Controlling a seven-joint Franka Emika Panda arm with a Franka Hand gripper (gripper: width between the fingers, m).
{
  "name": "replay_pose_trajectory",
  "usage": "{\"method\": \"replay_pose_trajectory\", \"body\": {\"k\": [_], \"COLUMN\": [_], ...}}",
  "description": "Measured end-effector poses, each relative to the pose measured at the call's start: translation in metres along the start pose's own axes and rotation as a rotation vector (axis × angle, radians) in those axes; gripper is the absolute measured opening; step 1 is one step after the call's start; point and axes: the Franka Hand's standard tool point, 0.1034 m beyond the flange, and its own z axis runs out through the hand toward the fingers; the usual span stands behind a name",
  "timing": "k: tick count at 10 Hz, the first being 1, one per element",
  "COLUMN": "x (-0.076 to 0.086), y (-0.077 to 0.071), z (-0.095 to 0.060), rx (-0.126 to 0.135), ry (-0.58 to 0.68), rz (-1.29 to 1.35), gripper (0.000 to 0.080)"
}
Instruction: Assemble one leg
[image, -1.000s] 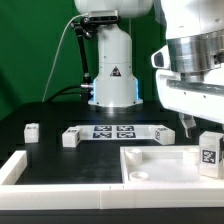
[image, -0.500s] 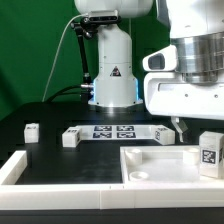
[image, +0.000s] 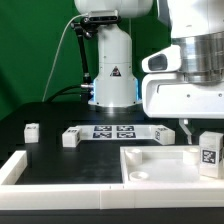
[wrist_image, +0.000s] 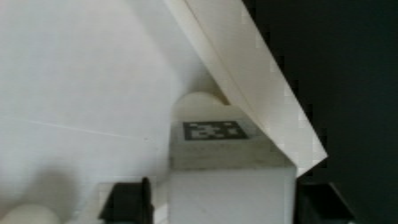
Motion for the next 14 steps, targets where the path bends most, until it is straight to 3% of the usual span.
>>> {"method": "replay_pose_trajectory", "body": {"k": [1, 4, 10, 14], "x": [0.0004, 0.0007, -0.0016, 0.0001], "y": [0.0009, 0.0014, -0.0013, -0.0024], "z": [0.0, 0.0001, 0.0017, 0.0019], "rx": [-0.001, -0.002, 0.005, 0.028], "ry": [0.0, 0.0, 0.019, 0.023], "rz": [0.007, 0.039, 0.764, 1.223], "gripper": [0.0291, 0.0291, 0.0291, 0.0291]}}
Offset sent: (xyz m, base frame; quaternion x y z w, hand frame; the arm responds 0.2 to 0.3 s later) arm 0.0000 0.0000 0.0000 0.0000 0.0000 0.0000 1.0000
